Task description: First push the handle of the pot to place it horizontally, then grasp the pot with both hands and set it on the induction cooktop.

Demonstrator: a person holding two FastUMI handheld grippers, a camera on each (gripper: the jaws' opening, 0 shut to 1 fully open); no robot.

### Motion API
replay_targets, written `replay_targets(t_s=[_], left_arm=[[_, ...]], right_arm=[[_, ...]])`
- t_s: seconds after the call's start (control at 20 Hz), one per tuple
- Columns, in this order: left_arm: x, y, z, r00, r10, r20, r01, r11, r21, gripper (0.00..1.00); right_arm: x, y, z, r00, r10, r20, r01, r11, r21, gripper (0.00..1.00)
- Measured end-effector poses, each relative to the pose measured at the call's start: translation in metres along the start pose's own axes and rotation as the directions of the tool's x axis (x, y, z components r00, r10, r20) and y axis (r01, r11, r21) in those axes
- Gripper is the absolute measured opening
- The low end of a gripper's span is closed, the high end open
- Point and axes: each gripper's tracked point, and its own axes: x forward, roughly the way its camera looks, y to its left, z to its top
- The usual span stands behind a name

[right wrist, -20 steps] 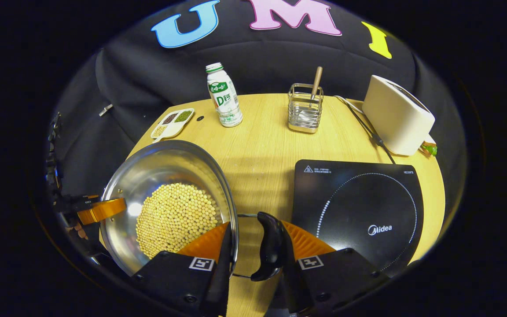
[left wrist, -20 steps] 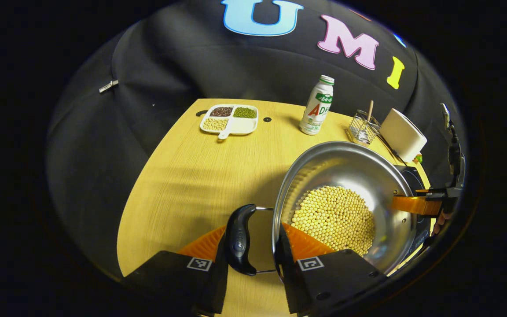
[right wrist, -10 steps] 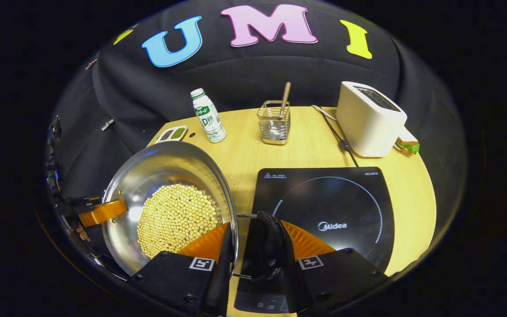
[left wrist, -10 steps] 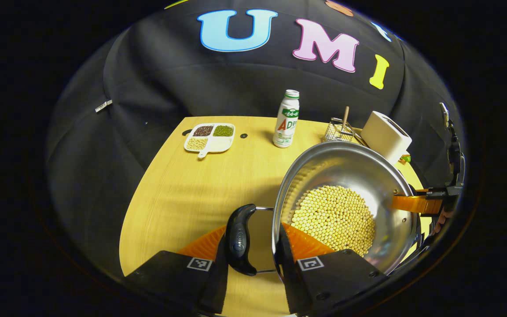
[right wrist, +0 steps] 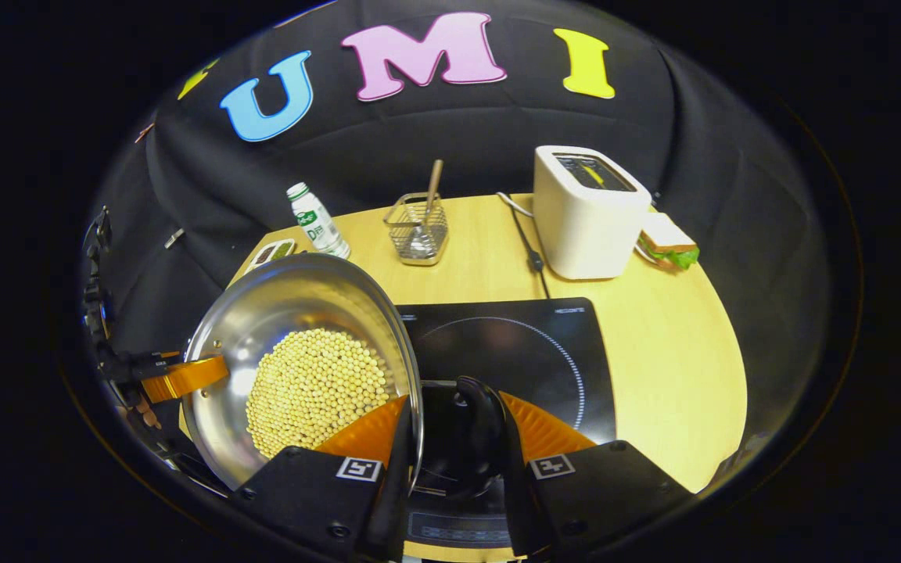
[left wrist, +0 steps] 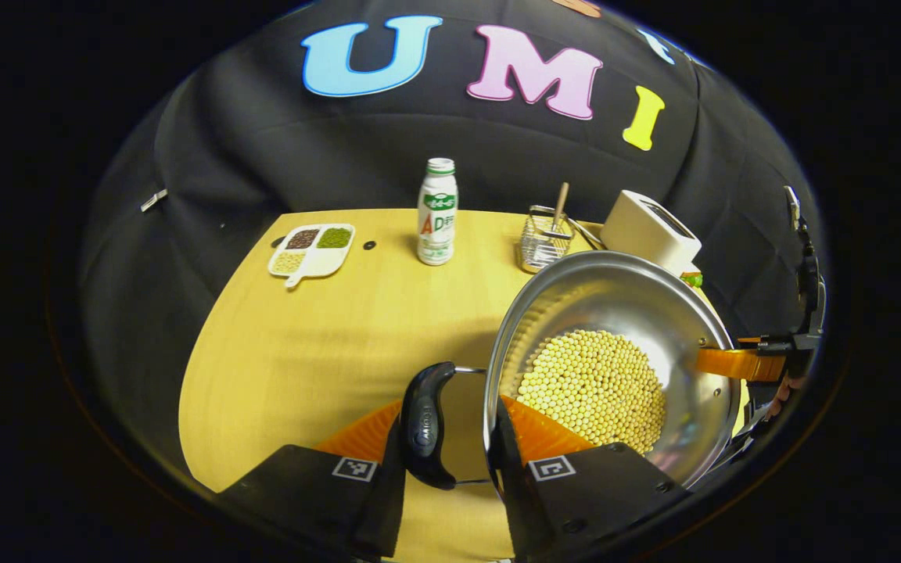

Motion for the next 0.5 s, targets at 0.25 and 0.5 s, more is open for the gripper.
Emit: replay_targets(t_s=[0.25,0.5], left_arm=[[0.018,-0.051,0.007,0.999,-0.029,-0.015,0.03,0.999,0.026,0.55],[0.04,-0.094,0.009,0.998,-0.052,-0.037,0.053,0.998,0.034,0.55]], right_arm=[[-0.004,-0.053,0.002,1.0,-0.022,-0.004,0.022,0.999,0.026,0.54],[-0.001,-0.1,0.003,0.999,-0.045,-0.018,0.046,0.998,0.043,0.54]])
